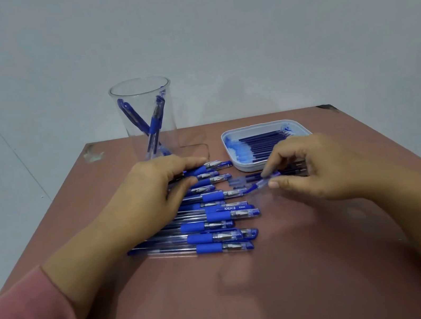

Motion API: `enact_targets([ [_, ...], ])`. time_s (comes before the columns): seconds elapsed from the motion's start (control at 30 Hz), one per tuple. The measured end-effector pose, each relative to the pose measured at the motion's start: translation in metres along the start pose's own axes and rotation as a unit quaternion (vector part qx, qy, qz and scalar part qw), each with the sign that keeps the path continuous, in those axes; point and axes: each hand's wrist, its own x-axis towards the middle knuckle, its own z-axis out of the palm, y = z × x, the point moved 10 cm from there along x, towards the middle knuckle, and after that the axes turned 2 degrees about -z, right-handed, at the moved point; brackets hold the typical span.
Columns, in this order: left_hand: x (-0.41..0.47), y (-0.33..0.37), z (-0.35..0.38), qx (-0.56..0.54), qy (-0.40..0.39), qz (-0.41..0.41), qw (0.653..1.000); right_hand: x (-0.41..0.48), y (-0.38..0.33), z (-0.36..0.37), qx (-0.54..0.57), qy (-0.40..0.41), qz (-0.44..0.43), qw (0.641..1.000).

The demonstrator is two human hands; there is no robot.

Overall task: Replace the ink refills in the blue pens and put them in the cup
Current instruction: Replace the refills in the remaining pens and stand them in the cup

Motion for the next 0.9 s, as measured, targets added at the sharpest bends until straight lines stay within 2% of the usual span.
enact_targets([
  [0.07,0.0,0.001,0.0,0.0,-0.001,0.008,1.0,-0.004,0.004,0.005,0.014,-0.039,0.022,0.999],
  [0.23,-0.002,0.004,-0.001,-0.012,-0.005,0.02,1.0,-0.003,0.008,0.023,-0.041,-0.095,0.049,0.993],
  [0.4,-0.001,0.005,-0.003,-0.011,0.01,0.029,0.999,-0.004,0.004,0.027,-0.049,-0.111,0.045,0.992],
  [0.47,-0.002,0.007,-0.003,-0.011,0.014,0.038,0.999,-0.002,0.002,0.024,-0.044,-0.087,0.03,0.995],
  [0.67,-0.003,0.012,-0.002,-0.029,0.025,0.058,0.998,0.003,-0.019,0.002,0.035,0.092,-0.037,0.994],
  [0.9,-0.005,0.019,0.0,-0.022,0.039,0.077,0.996,0.014,-0.03,0.02,0.05,0.095,-0.047,0.993],
])
